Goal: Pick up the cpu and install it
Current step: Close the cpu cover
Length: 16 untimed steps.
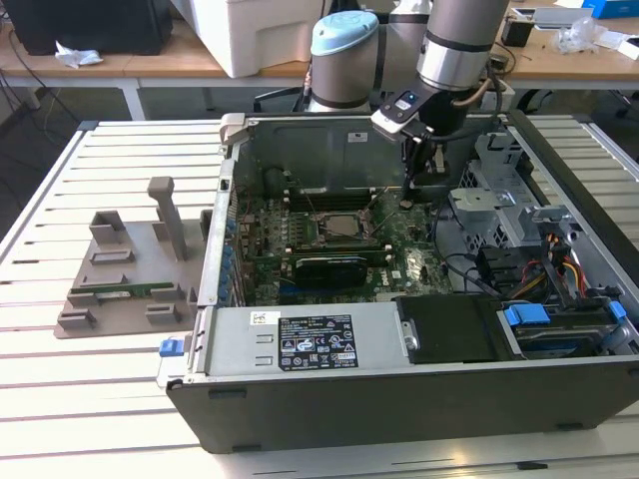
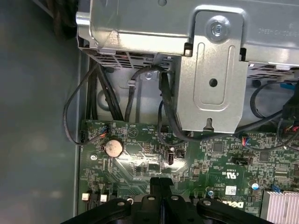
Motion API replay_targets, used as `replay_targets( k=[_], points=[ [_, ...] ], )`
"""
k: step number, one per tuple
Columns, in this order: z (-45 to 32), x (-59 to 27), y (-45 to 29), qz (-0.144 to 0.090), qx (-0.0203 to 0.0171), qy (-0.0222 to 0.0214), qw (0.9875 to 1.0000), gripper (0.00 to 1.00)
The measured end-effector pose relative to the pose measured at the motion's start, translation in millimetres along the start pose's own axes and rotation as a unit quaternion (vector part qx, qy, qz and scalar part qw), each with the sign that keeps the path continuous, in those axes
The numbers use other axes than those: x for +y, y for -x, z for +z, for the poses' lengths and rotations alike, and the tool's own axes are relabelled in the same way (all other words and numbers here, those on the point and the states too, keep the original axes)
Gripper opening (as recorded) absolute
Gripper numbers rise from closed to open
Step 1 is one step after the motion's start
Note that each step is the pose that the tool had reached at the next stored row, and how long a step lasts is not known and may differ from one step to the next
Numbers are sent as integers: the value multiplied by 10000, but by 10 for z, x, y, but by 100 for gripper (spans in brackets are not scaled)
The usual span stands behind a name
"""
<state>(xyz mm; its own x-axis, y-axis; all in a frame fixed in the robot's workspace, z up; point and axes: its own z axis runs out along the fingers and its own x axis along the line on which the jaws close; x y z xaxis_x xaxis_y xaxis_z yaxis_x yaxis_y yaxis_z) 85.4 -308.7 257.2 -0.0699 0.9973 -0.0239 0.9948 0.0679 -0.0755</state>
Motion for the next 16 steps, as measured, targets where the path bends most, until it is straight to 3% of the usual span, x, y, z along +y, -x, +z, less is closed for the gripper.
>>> replay_targets(
  k=[16],
  points=[
    [190, 11, -5, 0, -1, -2, 10000, 11]
  ],
)
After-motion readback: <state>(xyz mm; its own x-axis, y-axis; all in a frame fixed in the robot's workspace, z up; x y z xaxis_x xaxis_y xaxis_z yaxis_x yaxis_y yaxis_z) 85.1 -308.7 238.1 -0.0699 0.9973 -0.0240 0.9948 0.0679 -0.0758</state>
